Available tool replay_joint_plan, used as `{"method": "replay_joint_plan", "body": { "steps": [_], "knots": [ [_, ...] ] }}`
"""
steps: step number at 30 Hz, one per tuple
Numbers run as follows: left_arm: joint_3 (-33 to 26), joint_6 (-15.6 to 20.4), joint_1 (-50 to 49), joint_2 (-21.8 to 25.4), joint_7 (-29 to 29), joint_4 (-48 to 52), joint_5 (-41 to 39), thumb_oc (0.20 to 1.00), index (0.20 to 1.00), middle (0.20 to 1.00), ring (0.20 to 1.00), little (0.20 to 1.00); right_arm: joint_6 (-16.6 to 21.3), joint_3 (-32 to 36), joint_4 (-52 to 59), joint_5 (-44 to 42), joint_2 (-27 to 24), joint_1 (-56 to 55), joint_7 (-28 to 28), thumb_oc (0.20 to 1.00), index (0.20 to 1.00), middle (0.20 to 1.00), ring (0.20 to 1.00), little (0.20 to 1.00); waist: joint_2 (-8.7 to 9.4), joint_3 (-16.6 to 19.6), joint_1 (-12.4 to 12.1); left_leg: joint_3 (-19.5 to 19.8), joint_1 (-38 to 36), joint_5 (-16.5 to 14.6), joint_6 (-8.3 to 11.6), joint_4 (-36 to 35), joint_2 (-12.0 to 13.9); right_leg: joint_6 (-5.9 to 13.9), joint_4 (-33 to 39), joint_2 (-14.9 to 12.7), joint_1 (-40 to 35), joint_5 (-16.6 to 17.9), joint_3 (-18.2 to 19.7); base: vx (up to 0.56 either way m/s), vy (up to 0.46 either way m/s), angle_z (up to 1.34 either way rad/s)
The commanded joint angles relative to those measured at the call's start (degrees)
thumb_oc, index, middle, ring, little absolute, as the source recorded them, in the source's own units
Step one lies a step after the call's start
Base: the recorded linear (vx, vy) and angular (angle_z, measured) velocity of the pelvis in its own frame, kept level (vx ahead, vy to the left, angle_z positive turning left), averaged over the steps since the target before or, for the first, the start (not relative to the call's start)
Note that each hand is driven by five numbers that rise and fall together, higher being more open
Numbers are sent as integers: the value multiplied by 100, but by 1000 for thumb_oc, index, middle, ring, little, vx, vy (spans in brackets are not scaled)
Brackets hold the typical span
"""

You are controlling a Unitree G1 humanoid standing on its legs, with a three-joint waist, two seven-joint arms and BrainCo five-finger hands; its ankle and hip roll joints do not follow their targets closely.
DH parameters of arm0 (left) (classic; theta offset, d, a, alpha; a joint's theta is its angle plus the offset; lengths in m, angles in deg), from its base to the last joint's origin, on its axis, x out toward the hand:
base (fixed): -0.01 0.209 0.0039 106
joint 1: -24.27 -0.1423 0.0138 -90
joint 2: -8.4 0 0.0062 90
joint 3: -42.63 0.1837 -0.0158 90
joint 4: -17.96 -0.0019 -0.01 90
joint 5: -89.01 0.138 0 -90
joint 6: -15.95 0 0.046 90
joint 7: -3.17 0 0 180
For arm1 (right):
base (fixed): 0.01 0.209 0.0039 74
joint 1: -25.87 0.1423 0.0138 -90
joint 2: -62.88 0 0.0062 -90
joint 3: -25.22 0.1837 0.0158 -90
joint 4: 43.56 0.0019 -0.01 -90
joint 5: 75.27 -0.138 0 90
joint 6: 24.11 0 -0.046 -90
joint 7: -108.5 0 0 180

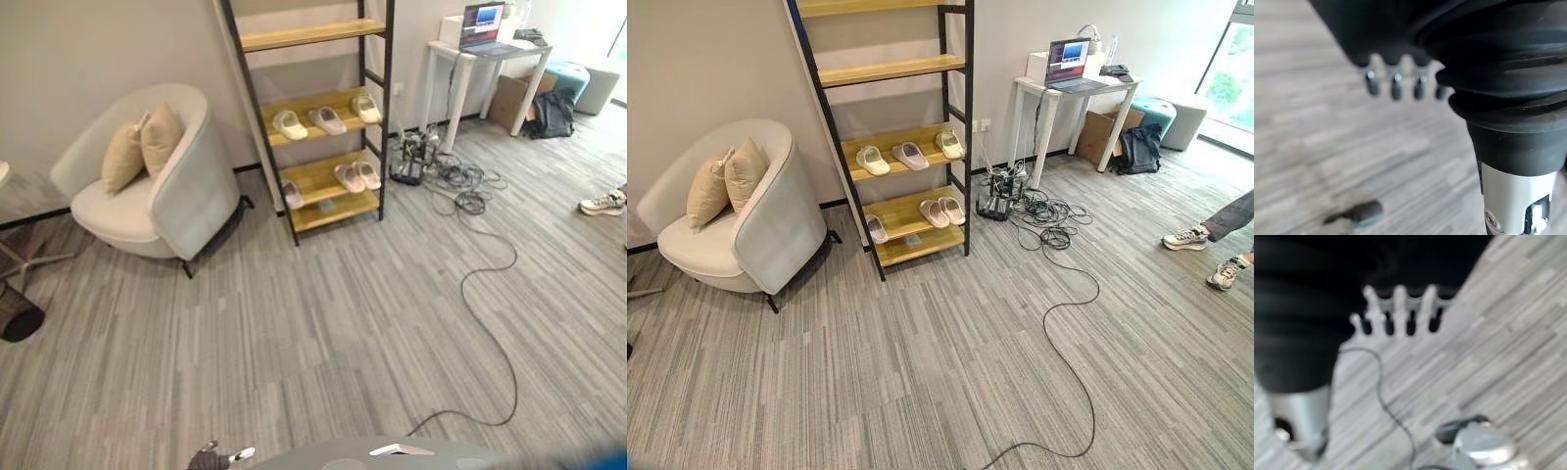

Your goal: Arrange the slippers neatly on the shoe rack.

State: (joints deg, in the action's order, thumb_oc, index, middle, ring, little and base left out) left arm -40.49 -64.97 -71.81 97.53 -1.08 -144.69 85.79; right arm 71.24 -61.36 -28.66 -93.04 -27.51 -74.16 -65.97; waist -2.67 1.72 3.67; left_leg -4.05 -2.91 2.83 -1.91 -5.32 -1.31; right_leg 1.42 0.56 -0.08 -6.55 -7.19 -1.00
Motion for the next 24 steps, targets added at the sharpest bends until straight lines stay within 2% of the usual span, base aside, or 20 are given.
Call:
{"method": "replay_joint_plan", "body": {
  "steps": [1,10,16,17,19,20,21,22,23,24],
  "knots": [
    [-3,142,348,150,-238,43,487,1000,1000,1000,1000,1000,90,-226,36,-158,92,194,22,1000,1000,1000,1000,1000,185,-107,-9,279,-275,-560,278,67,84,527,360,-406,327,785,-239,0,0,0],
    [347,123,476,-147,-134,161,388,1000,1000,1000,1000,1000,109,-457,252,-4,286,125,72,1000,1000,1000,1000,1000,114,-196,125,197,-290,-563,315,79,141,482,340,-338,356,739,-153,16,-45,-3],
    [568,85,574,-277,-113,105,406,1000,1000,1000,1000,1000,112,-632,349,52,464,55,70,1000,1000,1000,1000,1000,128,-314,252,136,-231,-659,395,349,256,387,103,-253,442,558,-73,34,-112,-8],
    [655,101,628,-263,-140,163,393,1000,1000,1000,1000,1000,96,-754,357,128,497,47,43,1000,1000,1000,1000,1000,164,-411,317,76,-102,-828,451,840,335,292,-205,-170,540,397,35,44,-134,-8],
    [780,118,697,-241,-150,285,419,1000,1000,1000,1000,1000,66,-880,351,256,495,37,18,1000,1000,1000,1000,1000,244,-561,312,38,278,-823,550,1800,340,184,-372,-155,495,272,86,37,-120,-7],
    [780,117,698,-240,-149,286,419,1000,1000,1000,1000,1000,67,-880,350,257,496,39,18,1000,1000,1000,1000,1000,239,-559,318,46,305,-841,552,1838,346,182,-378,-150,504,270,80,-39,-128,-5],
    [1009,173,923,-150,-179,580,536,1000,1000,1000,1000,1000,40,-990,411,445,470,67,54,1000,1000,1000,1000,1000,358,-836,294,-12,1058,-348,676,3094,465,78,-395,-195,424,292,-1,-48,-94,-12],
    [1009,173,923,-150,-179,580,536,1000,1000,1000,1000,1000,40,-991,411,445,470,67,54,1000,1000,1000,1000,1000,355,-832,297,-8,1067,-351,677,3101,467,77,-396,-192,429,292,-4,7,-170,-4],
    [1151,208,1068,-39,-261,805,600,1000,1000,1000,1000,1000,-36,-1182,479,680,445,111,102,1000,1000,1000,1000,1000,454,-999,195,-185,1550,-249,603,3698,432,1,-383,-249,327,264,-70,95,-77,16],
    [1143,221,1087,-30,-290,817,584,1000,1000,1000,1000,1000,-52,-1246,487,777,445,131,126,1000,1000,1000,1000,1000,457,-1018,144,-224,1766,-324,562,3675,337,9,-351,-249,285,237,-81,193,-67,39]
  ]
}}
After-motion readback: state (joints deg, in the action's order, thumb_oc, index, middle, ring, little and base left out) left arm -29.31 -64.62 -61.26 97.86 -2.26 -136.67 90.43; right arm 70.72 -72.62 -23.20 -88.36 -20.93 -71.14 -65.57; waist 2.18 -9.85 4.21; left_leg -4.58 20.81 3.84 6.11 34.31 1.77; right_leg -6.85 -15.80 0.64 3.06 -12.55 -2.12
